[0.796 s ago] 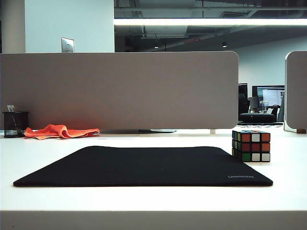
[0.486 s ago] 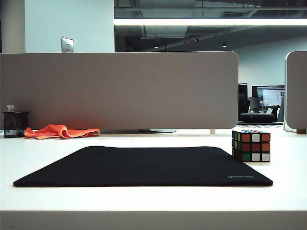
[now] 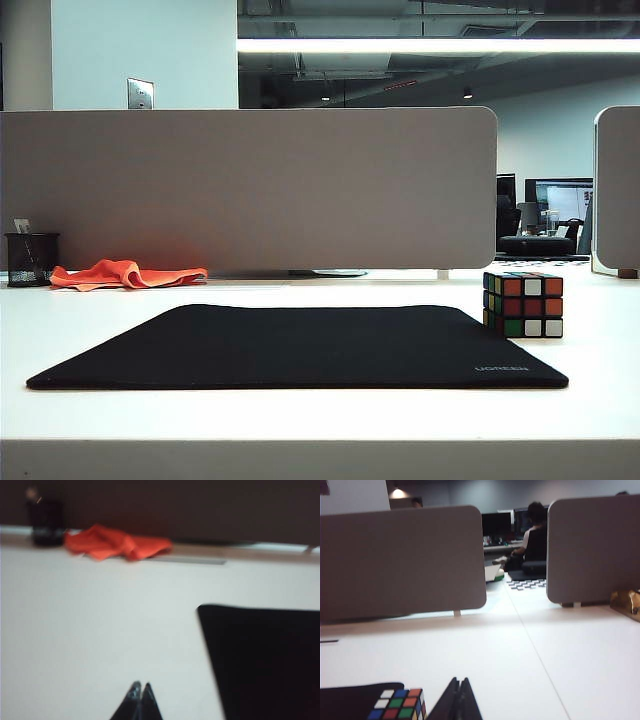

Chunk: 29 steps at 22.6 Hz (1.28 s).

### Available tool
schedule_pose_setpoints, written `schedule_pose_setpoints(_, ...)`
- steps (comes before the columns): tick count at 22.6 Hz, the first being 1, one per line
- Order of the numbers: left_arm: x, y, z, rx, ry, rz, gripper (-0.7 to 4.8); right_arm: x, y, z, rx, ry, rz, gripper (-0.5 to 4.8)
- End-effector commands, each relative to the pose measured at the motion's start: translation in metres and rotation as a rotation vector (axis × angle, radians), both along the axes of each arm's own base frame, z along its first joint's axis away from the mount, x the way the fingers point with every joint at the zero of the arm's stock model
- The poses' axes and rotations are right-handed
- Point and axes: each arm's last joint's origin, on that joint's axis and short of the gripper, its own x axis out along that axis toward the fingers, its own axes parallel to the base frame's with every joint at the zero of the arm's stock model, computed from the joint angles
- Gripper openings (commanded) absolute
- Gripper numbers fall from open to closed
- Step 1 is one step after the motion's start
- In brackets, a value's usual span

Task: Pick up the cube on the right side of the mouse pad, then place it in the center of the mouse pad.

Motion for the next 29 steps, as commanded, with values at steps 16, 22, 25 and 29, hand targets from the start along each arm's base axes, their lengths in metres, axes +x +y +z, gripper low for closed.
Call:
schedule_pose_setpoints(16,-0.007,-0.014,0.073,0.271,0.085,-0.415,-0.06,-0.013,0.001,0.020,0.153,0.214,0.015,-0.09)
schedule_pose_setpoints(22,-0.002,-0.017,0.078,0.228,0.081,-0.467,-0.03,-0.019,0.005,0.040,0.331,0.177,0.174,-0.09)
schedule_pose_setpoints(25,0.001,-0.019,0.079,0.208,0.088,-0.484,0.61,-0.021,0.005,0.056,0.316,0.178,0.188,-0.09)
schedule_pose_setpoints(29,0.005,-0.021,0.085,0.207,0.101,-0.504,0.95,-0.022,0.005,0.099,0.158,0.151,0.160,-0.09)
